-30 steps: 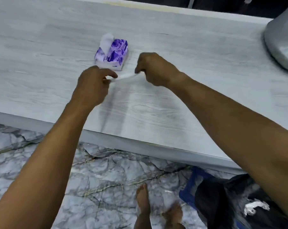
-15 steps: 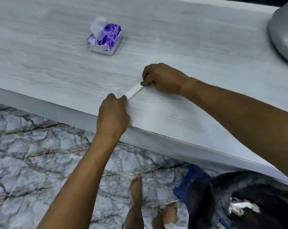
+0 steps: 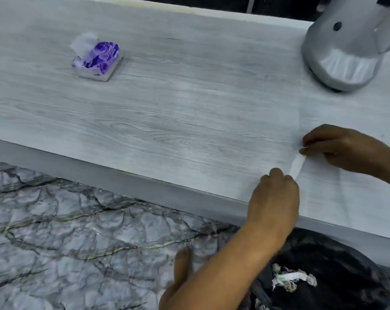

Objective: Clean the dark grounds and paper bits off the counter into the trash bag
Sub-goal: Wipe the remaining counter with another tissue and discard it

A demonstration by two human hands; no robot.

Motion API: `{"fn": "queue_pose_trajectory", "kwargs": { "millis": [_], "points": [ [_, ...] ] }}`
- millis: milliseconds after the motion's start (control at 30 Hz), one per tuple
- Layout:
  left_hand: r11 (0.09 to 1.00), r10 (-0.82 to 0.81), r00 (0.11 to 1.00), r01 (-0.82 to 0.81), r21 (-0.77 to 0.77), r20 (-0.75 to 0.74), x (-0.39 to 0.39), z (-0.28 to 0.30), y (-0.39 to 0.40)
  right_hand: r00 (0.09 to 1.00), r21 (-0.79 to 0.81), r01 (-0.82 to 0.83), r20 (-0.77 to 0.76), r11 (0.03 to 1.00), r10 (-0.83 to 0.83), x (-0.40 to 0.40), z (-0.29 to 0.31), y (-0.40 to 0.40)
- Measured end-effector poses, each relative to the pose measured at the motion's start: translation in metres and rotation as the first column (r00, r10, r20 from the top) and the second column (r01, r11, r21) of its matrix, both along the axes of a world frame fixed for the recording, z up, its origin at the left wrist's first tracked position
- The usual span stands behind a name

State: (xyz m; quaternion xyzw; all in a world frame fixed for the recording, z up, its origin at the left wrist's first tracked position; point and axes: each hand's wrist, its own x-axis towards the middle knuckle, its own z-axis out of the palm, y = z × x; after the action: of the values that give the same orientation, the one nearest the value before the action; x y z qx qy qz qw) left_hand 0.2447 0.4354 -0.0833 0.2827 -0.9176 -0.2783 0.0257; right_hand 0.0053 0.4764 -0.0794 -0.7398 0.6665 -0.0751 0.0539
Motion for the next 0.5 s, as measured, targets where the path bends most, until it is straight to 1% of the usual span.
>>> {"fn": "queue_pose_trajectory", "kwargs": {
  "millis": [33,67,100,167,233,300,367,433,500],
  "points": [
    [0.999,-0.006,1.000,0.006,0.045,0.000,0.001,0.006,-0.017,1.000,-0.031,-0.026,-0.018,0.999,0.026,0.001,0.003,-0.009],
    [0.997,0.028,1.000,-0.029,0.070,0.006,0.007,0.013,-0.040,0.999,-0.089,-0.042,-0.035,0.995,0.039,0.006,0.008,-0.024],
    [0.995,0.082,0.997,-0.081,0.057,-0.002,0.016,0.017,-0.067,0.998,-0.164,-0.049,-0.042,0.985,0.042,0.014,0.012,-0.046],
    [0.979,0.202,0.978,-0.203,-0.018,-0.049,0.039,0.023,-0.130,0.999,-0.278,-0.049,-0.020,0.959,0.045,0.036,0.020,-0.107],
    [0.937,0.310,0.944,-0.323,-0.134,-0.108,0.066,0.026,-0.188,0.997,-0.322,-0.060,0.018,0.945,0.069,0.060,0.022,-0.177],
    [0.870,0.422,0.895,-0.444,-0.214,-0.142,0.088,0.025,-0.245,0.994,-0.303,-0.094,0.017,0.948,0.104,0.082,0.015,-0.257],
    [0.799,0.518,0.839,-0.544,-0.255,-0.168,0.105,0.019,-0.292,0.993,-0.247,-0.111,0.006,0.963,0.116,0.106,0.010,-0.326],
    [0.737,0.590,0.785,-0.618,-0.273,-0.188,0.117,0.011,-0.325,0.995,-0.192,-0.088,0.024,0.977,0.095,0.129,0.011,-0.378],
    [0.694,0.638,0.742,-0.670,-0.265,-0.205,0.122,0.000,-0.348,0.998,-0.151,-0.063,0.022,0.987,0.067,0.146,0.013,-0.415]
  ]
}}
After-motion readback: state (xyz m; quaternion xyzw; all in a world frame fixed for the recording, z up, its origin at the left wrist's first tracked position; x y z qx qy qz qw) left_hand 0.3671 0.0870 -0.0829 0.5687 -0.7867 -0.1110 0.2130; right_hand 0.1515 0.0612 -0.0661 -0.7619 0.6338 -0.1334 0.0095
